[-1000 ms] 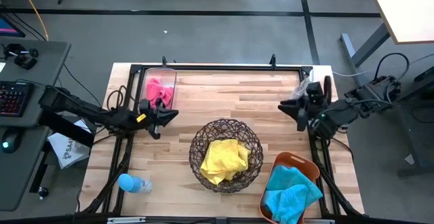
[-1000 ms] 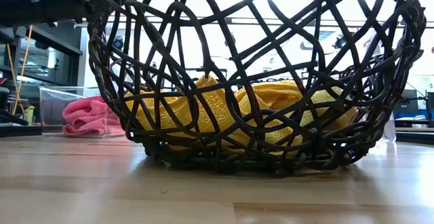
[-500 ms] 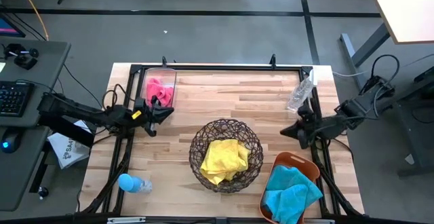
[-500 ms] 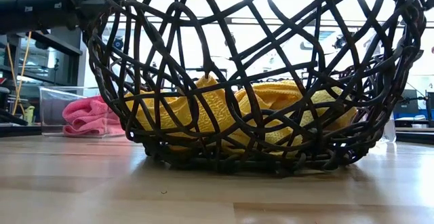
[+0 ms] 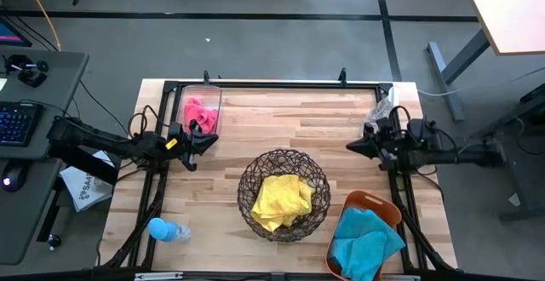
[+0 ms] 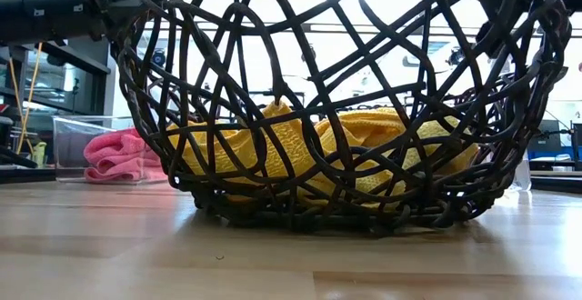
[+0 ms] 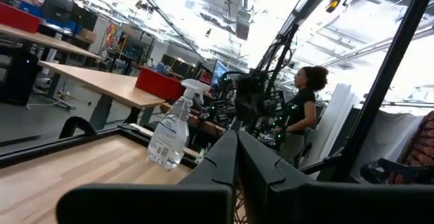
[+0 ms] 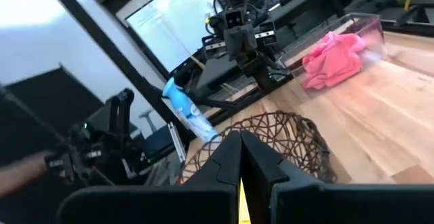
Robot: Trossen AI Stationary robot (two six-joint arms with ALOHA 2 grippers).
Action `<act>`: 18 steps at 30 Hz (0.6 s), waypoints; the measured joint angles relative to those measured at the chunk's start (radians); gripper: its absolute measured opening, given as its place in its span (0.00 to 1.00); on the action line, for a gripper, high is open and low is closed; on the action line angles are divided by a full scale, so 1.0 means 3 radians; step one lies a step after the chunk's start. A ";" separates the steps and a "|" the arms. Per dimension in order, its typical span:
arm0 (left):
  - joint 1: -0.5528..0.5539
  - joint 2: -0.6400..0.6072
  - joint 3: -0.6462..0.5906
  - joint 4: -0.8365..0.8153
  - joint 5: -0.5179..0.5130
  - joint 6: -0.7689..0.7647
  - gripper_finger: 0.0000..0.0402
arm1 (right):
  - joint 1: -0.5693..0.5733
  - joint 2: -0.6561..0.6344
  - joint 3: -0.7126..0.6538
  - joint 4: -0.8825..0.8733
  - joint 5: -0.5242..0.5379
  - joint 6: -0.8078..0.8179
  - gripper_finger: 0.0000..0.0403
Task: Sort microfiber towel by color & place in baskets
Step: Return to Home Position
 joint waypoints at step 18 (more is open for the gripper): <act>0.0000 -0.0077 0.0000 -0.0100 -0.0001 0.0004 0.00 | -0.0510 -0.0519 -0.0985 0.0580 -0.0463 -0.0203 0.00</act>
